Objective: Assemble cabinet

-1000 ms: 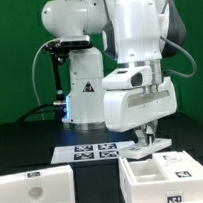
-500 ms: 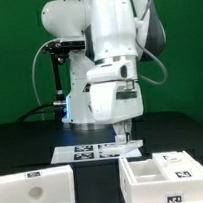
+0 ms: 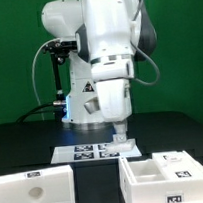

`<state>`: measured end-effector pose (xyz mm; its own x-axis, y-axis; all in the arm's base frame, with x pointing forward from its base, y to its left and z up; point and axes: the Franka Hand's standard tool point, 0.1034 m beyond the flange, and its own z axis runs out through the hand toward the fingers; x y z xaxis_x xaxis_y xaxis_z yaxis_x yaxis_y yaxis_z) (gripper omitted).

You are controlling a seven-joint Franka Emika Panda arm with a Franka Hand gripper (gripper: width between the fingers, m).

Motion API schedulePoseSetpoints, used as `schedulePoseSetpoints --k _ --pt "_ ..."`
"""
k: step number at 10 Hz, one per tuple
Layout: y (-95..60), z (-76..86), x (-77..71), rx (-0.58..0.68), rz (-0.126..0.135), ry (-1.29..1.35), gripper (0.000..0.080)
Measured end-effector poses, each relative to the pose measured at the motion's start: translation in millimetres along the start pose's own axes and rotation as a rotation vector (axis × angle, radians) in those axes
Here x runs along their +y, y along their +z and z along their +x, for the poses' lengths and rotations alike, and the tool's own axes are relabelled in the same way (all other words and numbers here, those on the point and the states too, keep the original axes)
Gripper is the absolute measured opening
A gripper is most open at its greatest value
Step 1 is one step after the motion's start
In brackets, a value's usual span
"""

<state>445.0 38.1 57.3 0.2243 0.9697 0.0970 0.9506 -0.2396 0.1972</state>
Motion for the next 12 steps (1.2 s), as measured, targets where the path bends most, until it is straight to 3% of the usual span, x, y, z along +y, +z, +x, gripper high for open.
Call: schedulePoseSetpoints --k 1,2,4,7,12 --pt "-1.2 -6.8 -0.1 0.015 -0.041 0.031 0.0064" --pt "0.4 -8.8 -3.3 0.007 -0.023 0.033 0.0064" --pt "0.4 -7.9 -3.1 0.008 -0.024 0.030 0.0064" --pt "-0.3 28.5 -7.2 0.026 -0.021 -0.137 0.0064" --pt "0.3 29.1 -8.4 0.025 -0.020 -0.136 0.0064"
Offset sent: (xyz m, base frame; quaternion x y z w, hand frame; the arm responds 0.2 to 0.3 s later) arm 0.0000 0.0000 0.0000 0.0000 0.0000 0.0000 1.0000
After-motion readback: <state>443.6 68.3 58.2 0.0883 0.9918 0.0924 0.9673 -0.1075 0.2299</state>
